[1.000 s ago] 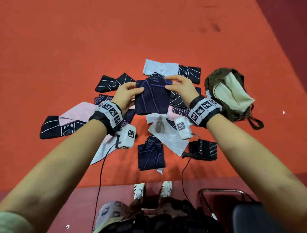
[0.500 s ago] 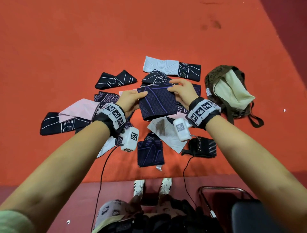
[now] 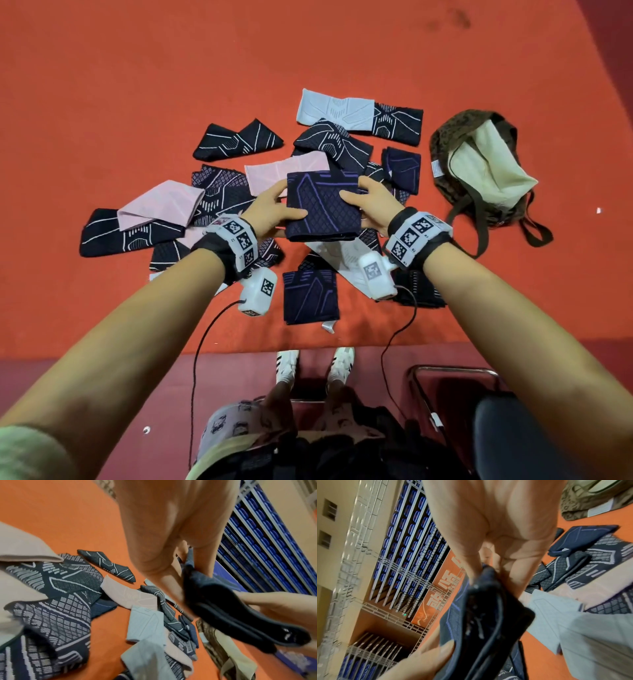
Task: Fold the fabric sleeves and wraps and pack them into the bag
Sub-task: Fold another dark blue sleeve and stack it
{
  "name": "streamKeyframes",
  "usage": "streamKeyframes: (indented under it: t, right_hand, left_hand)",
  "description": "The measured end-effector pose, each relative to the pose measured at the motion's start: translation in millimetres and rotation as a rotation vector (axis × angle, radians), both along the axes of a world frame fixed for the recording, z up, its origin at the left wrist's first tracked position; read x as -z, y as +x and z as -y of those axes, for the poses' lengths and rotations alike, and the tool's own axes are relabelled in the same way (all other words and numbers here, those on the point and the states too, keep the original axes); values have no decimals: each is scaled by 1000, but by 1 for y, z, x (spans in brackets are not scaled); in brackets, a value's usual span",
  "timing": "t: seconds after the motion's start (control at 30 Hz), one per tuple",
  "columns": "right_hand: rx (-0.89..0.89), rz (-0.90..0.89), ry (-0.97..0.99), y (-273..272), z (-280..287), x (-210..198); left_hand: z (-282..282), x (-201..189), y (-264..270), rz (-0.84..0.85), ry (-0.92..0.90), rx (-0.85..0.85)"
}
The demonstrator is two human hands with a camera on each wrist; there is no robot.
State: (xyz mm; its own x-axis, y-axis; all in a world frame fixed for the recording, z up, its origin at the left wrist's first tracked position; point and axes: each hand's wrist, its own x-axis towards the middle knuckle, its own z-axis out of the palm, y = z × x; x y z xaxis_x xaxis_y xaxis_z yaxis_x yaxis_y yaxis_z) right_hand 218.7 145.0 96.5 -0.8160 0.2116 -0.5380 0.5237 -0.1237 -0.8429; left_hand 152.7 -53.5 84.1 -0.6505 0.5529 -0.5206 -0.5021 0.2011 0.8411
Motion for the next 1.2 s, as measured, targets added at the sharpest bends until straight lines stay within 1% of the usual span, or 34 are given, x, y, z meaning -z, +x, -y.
streamKeyframes:
  t: [0.07, 0.17, 0.27, 0.33, 0.47, 0.57, 0.6, 0.7, 0.8, 0.93, 0.97, 1.0, 1.03, 1.07, 1.1, 1.13, 1.17, 1.2]
  right_hand:
    - [-1, 29, -7, 4, -2, 6]
    - [6, 124, -44, 16, 1, 22]
    - [1, 208, -27, 32, 9, 45]
    - [-8, 260, -11, 46, 16, 61]
    - [-43, 371, -22, 72, 29, 101]
    - [-101, 417, 12, 83, 37, 131]
    - [-132, 433, 41, 85, 39, 141]
    - [-190, 462, 126, 94, 46, 164]
    - [-201, 416, 262, 94, 48, 178]
    - [-245, 397, 554, 95, 49, 181]
    - [-272, 368, 633, 97, 50, 180]
    - [-321, 307, 715, 99, 50, 179]
    - [-396, 226, 777, 101, 49, 177]
    - [-484, 139, 826, 102, 49, 175]
    - [-580, 60, 876, 104, 48, 173]
    - [-677, 12, 919, 106, 47, 174]
    - [-774, -1, 957, 108, 46, 175]
    - [-863, 17, 987, 112, 46, 179]
  left_hand:
    - [3, 7, 5, -70, -42, 64]
    - [6, 30, 20, -73, -93, 55]
    - [11, 57, 43, 5, -219, -16]
    - [16, 79, 59, 65, -241, -36]
    - [28, 116, 84, 87, -281, -26]
    - [37, 139, 97, 193, -380, 4]
    - [40, 149, 100, 204, -416, 14]
    - [45, 172, 108, 128, -546, 1]
    - [42, 180, 108, 56, -614, 53]
    - [35, 173, 104, -168, -788, 226]
    - [34, 170, 105, -253, -812, 240]
    - [35, 167, 107, -393, -816, 248]
    - [37, 167, 109, -590, -808, 280]
    - [39, 169, 111, -795, -794, 353]
    - [40, 171, 112, -963, -772, 436]
    - [42, 172, 113, -1048, -757, 552]
    - [43, 174, 115, -1073, -751, 667]
    - [44, 176, 116, -1058, -761, 773]
